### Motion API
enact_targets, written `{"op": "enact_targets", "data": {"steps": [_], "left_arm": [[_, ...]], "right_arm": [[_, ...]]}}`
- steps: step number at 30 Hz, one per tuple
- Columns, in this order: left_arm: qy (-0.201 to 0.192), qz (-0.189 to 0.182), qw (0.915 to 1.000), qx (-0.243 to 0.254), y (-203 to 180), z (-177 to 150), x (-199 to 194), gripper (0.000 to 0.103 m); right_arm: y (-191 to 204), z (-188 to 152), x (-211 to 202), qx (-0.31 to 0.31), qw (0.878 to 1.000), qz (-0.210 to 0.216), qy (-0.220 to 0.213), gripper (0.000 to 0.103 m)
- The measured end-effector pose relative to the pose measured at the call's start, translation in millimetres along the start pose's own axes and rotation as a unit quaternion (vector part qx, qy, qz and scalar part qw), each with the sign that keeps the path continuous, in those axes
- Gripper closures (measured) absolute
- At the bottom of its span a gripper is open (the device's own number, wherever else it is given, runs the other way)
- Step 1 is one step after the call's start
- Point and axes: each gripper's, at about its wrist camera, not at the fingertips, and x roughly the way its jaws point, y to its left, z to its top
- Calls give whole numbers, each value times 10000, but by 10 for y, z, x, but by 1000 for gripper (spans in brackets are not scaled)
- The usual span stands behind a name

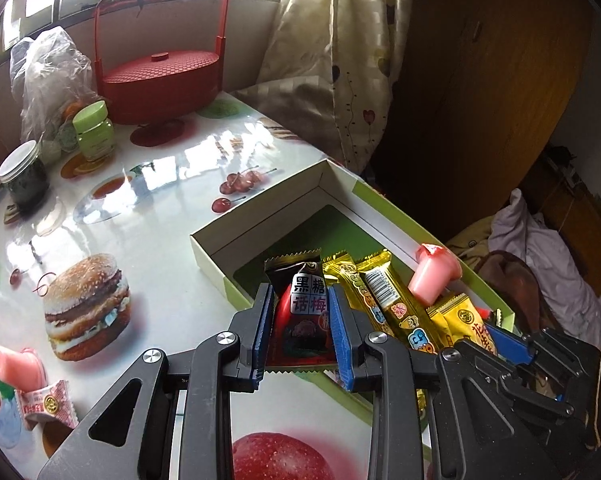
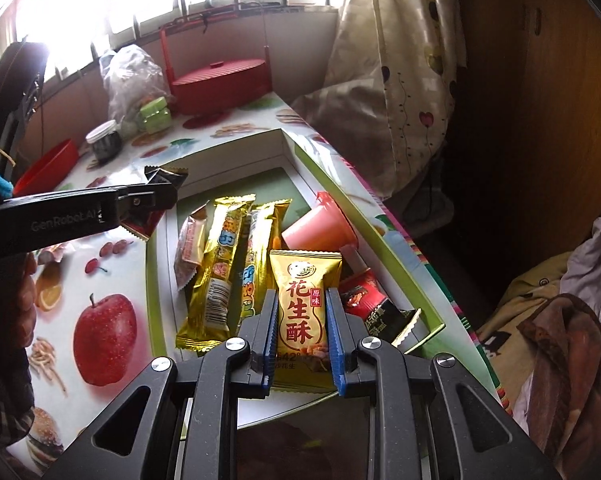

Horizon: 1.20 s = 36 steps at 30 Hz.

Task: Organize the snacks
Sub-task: 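Open both tools to drop the red candy and yellow packet into the box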

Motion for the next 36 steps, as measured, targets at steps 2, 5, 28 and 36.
{"op": "enact_targets", "data": {"steps": [2, 5, 28, 36], "left_arm": [[22, 1, 10000, 6, -9, -5, 28, 74], [53, -1, 10000, 18, -32, -3, 69, 74], [167, -39, 9998, 41, -105, 14, 177, 73], [146, -27, 9999, 49, -135, 1, 149, 64]], "right_arm": [[1, -4, 12, -10, 10000, -20, -1, 82], [-17, -9, 31, 7, 10000, 10, 11, 82], [-70, -6, 27, 75, 9999, 125, -71, 78], [-38, 8, -7, 86, 9998, 120, -119, 70]]}}
